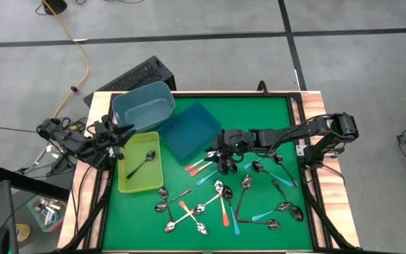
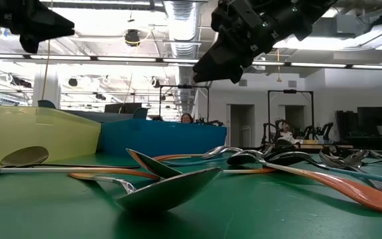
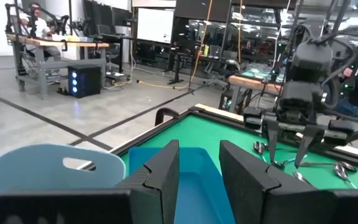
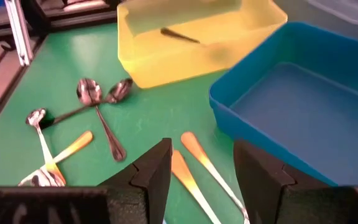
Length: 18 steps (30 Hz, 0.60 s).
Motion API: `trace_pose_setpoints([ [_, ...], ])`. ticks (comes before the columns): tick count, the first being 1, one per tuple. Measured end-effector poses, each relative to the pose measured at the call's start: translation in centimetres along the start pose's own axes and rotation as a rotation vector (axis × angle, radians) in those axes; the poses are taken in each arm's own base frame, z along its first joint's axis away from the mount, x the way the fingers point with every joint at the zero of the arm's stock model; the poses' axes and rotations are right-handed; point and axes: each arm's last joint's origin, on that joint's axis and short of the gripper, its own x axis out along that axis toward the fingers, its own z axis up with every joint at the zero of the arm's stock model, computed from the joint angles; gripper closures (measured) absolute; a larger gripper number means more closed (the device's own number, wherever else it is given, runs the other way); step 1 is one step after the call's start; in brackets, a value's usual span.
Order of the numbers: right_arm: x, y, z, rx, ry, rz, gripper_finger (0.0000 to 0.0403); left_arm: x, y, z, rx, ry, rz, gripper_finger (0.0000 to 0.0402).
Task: Sort silverware by color (type)
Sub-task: Put the blue spoon into the light blue bin
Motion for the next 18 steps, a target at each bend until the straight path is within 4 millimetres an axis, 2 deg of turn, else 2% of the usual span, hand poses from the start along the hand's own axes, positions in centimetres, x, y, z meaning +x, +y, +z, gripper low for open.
trace_pose_setpoints([
  [6, 0.0, 0.0, 0.1, -0.020, -0.012, 0.001, 0.0221, 0.6, -0.6, -1.7, -0.017, -0.010, -0.005, 0.0301],
  [13, 0.0, -0.2, 0.6, -0.043, -0.059, 0.001, 0.0221, 0.5, -0.8, -0.3, -0.026, -0.097, -0.032, 0.0301],
  [18, 0.0, -0.1, 0.7, -0.044, -0.070, 0.003, 0.0221, 0.5, -0.8, -0.3, -0.027, -0.099, -0.042, 0.0301],
])
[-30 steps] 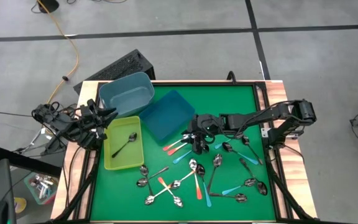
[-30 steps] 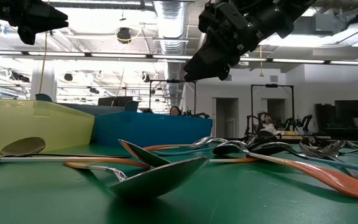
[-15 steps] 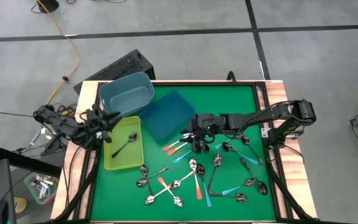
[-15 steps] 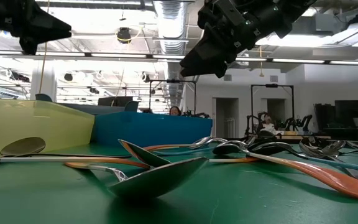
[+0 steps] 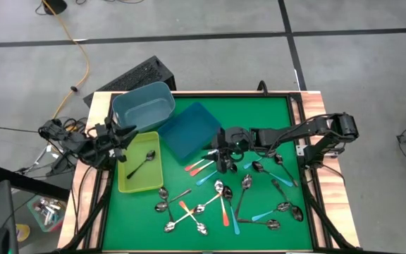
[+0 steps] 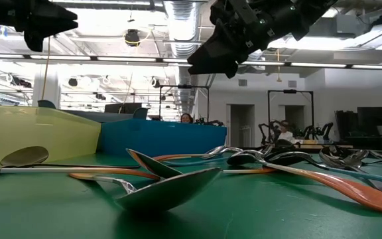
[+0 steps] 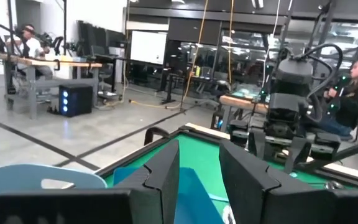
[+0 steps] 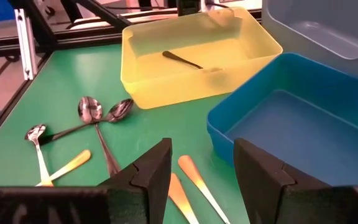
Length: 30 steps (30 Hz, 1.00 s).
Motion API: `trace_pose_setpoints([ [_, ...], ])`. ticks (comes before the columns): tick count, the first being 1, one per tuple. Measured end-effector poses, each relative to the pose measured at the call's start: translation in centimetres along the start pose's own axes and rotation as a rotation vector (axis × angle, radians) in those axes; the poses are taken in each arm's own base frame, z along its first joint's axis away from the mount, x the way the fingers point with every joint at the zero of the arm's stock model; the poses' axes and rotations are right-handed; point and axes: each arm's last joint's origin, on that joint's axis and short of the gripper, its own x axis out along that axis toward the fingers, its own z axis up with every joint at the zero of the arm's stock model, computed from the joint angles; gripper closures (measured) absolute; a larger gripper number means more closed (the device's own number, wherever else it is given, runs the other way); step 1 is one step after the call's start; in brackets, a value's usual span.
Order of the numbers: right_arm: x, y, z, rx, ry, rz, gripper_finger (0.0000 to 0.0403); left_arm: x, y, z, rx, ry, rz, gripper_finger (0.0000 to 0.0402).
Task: Sort silverware by color (type)
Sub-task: Put the blue spoon into the light blue bin
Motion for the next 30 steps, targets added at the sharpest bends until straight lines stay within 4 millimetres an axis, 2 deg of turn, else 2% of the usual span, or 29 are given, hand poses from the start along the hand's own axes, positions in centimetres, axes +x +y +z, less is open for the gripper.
trace_pose_setpoints([
  [9, 0.00, 0.02, 0.18, -0.029, -0.019, 0.002, 0.0221, -0.01, -0.21, -0.02, -0.072, 0.007, -0.071, 0.0301],
  [22, 0.00, 0.08, 0.07, -0.026, -0.008, 0.002, 0.0221, 0.00, -0.17, -0.05, -0.069, 0.009, -0.060, 0.0301],
  [26, -0.02, 0.01, -0.19, 0.070, 0.045, -0.006, 0.0221, -0.01, -0.05, 0.40, -0.140, -0.025, -0.016, 0.0301],
  [30, -0.33, 0.05, 0.36, 0.156, 0.147, -0.032, 0.0221, -0.01, 0.10, 0.57, -0.155, -0.040, 0.036, 0.0301],
])
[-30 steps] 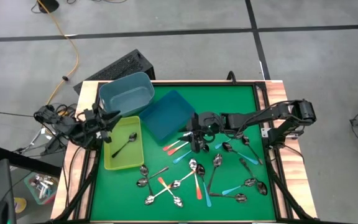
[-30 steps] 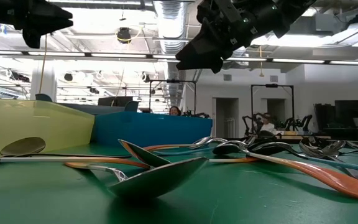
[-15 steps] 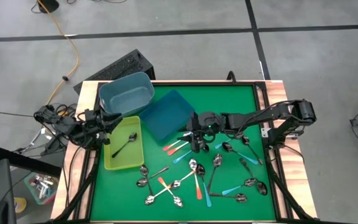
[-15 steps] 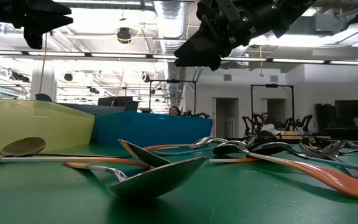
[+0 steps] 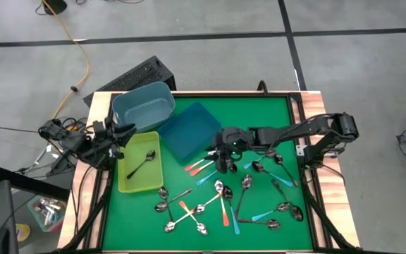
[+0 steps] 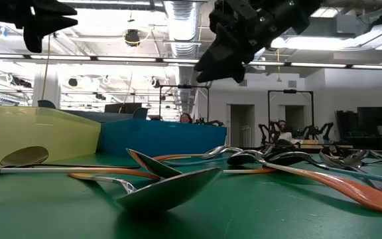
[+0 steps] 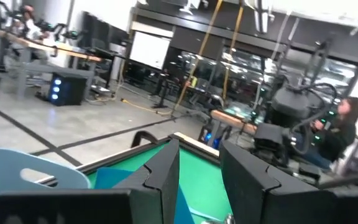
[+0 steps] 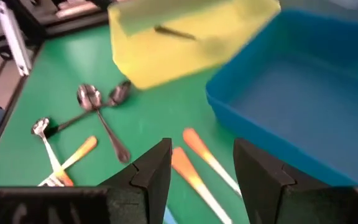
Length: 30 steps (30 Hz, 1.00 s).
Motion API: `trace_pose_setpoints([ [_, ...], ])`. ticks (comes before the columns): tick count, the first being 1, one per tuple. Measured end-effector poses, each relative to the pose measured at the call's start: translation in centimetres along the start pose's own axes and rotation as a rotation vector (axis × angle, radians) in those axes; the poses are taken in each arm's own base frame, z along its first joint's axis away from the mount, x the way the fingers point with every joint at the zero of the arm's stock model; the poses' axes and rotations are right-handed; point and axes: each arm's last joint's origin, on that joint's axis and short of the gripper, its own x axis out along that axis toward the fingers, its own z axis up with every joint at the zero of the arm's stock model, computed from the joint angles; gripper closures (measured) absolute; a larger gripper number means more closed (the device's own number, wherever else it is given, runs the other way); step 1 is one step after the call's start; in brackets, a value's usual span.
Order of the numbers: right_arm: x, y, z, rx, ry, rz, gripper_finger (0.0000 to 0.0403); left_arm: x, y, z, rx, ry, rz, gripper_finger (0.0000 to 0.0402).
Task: Sort silverware by color (type)
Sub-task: Put the blue spoon into the light blue bin
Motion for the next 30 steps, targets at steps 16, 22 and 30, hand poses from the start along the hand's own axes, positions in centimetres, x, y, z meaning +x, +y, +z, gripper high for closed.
trace_pose_setpoints([
  [16, -1.9, 3.6, 0.6, 0.207, 0.246, -0.073, 0.0221, 0.0, 0.1, -0.1, -0.010, 0.006, 0.014, 0.0301],
  [22, -2.1, 4.2, -0.2, 0.420, 0.307, -0.110, 0.0221, 0.0, 0.1, -0.1, -0.008, 0.006, 0.021, 0.0301],
  [30, -2.3, 5.1, -0.7, 0.514, 0.291, -0.180, 0.0221, 0.0, 0.1, -0.1, -0.047, 0.004, 0.021, 0.0301],
])
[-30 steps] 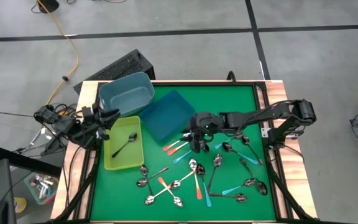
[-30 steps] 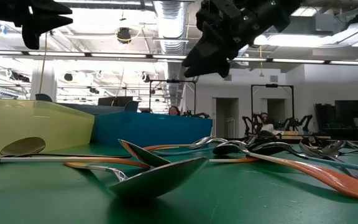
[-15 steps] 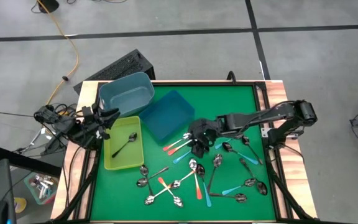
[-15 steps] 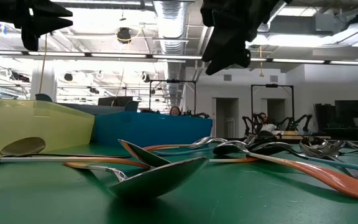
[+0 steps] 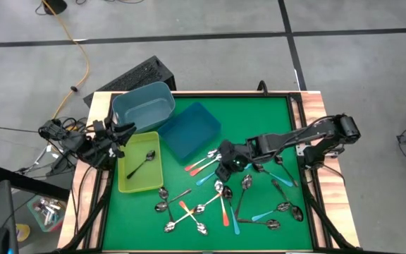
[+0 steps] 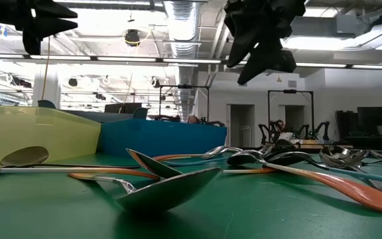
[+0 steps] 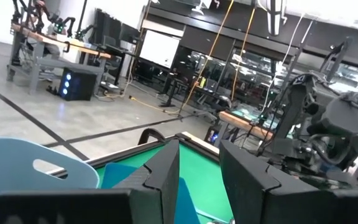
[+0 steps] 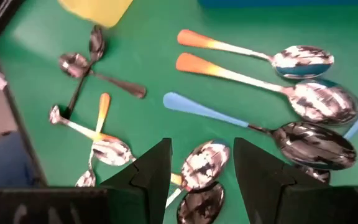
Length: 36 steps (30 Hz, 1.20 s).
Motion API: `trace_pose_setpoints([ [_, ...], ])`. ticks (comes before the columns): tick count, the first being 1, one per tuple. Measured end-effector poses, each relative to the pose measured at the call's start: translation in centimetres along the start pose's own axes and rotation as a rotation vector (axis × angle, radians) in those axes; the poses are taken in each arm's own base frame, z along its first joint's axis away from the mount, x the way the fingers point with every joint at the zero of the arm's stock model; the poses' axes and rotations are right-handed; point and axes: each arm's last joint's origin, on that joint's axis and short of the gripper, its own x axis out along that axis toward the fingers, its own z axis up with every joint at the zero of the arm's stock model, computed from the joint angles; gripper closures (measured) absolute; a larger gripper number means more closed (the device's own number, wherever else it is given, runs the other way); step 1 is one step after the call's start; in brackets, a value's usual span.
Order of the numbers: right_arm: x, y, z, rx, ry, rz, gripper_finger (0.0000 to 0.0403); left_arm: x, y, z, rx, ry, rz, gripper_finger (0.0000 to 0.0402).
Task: Sort silverware by color (type)
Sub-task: Put the blue spoon into the light blue bin
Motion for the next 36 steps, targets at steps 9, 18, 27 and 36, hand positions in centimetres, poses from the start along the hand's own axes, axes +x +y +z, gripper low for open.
trace_pose_setpoints([
  [9, -0.1, -0.1, -1.0, -0.082, -0.031, -0.119, 0.0221, 0.0, 0.2, 0.0, 0.002, -0.011, 0.066, 0.0301],
  [18, 2.1, -0.8, -1.9, -0.065, 0.042, -0.216, 0.0221, -0.1, 0.6, 0.0, 0.007, -0.043, 0.212, 0.0301],
  [27, 6.1, -0.1, -2.3, -0.203, 0.105, -0.253, 0.0221, -0.1, 0.6, 0.1, 0.123, -0.031, 0.213, 0.0301],
  [36, 6.3, 1.2, -0.7, -0.756, 0.051, -0.198, 0.0229, -0.1, 0.6, 0.0, 0.148, -0.028, 0.216, 0.0301],
])
